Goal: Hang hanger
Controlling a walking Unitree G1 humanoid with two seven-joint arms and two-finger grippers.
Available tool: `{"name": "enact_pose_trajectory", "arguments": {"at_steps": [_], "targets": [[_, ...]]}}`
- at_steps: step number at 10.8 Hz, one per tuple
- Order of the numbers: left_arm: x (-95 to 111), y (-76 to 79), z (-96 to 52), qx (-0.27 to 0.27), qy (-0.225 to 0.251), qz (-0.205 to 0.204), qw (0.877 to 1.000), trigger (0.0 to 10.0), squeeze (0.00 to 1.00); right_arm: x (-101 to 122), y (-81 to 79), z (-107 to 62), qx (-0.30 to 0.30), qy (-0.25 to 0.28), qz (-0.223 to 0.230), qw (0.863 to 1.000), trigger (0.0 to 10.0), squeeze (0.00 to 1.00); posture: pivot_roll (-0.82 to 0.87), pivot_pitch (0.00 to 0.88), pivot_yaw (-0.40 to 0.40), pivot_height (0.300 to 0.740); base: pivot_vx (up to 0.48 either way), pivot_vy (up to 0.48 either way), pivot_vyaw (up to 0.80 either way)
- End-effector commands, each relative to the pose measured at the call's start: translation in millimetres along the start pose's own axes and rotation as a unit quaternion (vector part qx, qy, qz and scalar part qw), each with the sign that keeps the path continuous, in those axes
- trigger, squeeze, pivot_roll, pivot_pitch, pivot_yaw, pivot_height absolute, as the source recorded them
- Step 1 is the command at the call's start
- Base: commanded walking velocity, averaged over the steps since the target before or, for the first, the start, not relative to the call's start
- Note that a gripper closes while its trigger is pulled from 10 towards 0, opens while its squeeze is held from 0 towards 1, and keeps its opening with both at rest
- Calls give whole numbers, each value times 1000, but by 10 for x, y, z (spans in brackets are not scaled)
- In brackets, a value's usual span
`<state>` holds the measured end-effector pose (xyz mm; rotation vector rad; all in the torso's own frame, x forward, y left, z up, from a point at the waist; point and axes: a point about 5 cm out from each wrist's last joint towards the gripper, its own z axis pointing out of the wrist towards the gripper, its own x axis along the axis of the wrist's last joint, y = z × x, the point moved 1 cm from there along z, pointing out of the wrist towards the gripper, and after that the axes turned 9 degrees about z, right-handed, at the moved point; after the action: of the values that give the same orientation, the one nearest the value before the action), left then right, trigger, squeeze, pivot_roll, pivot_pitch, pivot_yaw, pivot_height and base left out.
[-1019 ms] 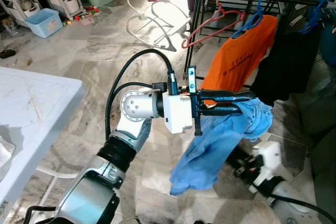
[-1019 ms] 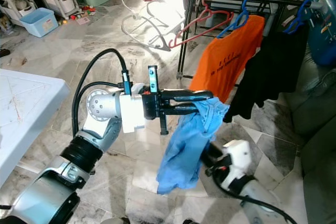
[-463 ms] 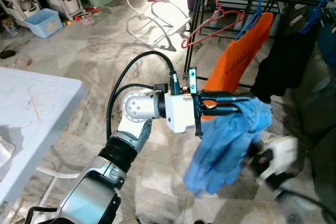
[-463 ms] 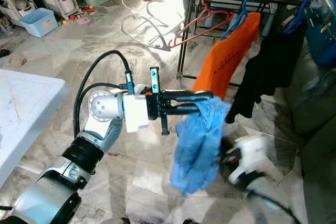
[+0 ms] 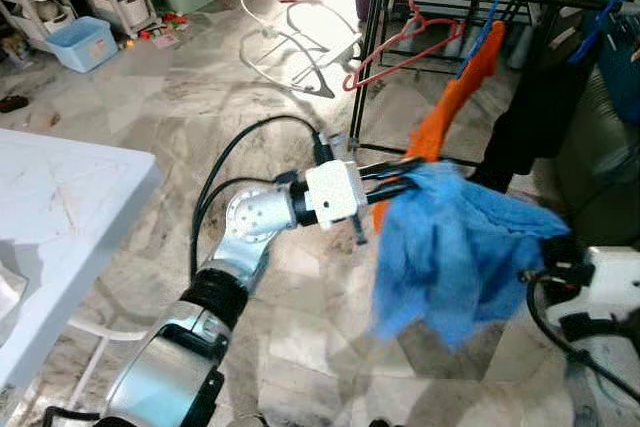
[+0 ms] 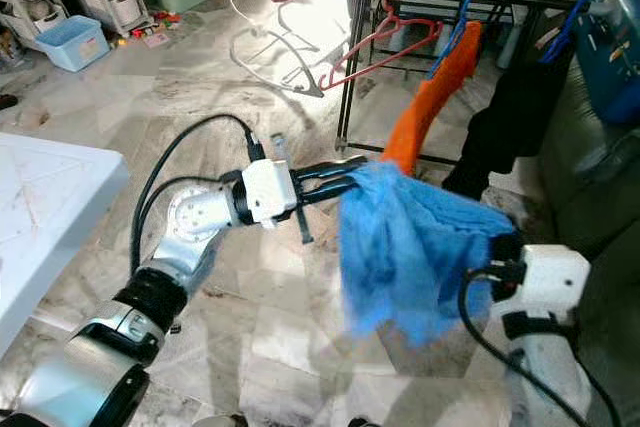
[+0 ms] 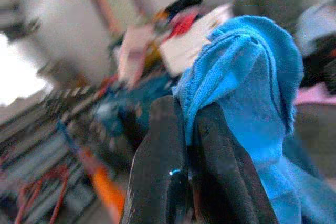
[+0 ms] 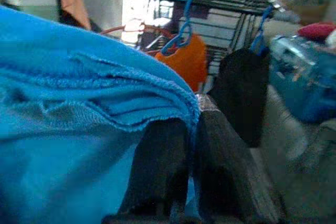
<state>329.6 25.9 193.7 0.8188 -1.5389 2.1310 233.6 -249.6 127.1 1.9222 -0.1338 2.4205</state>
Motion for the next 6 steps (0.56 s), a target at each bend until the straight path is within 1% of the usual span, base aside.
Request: {"name": "enact_pose_trajectory", "arguments": {"at_steps": [1,2,4,5,6], "targets": [[-161,24,-82,30,-57,-29,998,10000,0,121,44,-43,-27,31,-13,999,0,0,85,158,-2,740,0,0,0],[-265,28,-110,58,-95,-59,992,10000,0,155,47,-70,-39,39,-21,998,0,0,85,158,-2,740,0,0,0],[-417,17,-140,115,-155,-95,977,10000,0,193,18,-102,-45,45,-23,998,0,0,79,163,-11,740,0,0,0],[-523,12,-164,160,-199,-120,959,10000,0,190,-26,-121,-46,43,-26,998,0,0,76,162,-18,740,0,0,0],[-582,25,-177,183,-221,-145,947,10000,0,176,-78,-132,-44,40,-24,998,0,0,74,160,-22,740,0,0,0]]}}
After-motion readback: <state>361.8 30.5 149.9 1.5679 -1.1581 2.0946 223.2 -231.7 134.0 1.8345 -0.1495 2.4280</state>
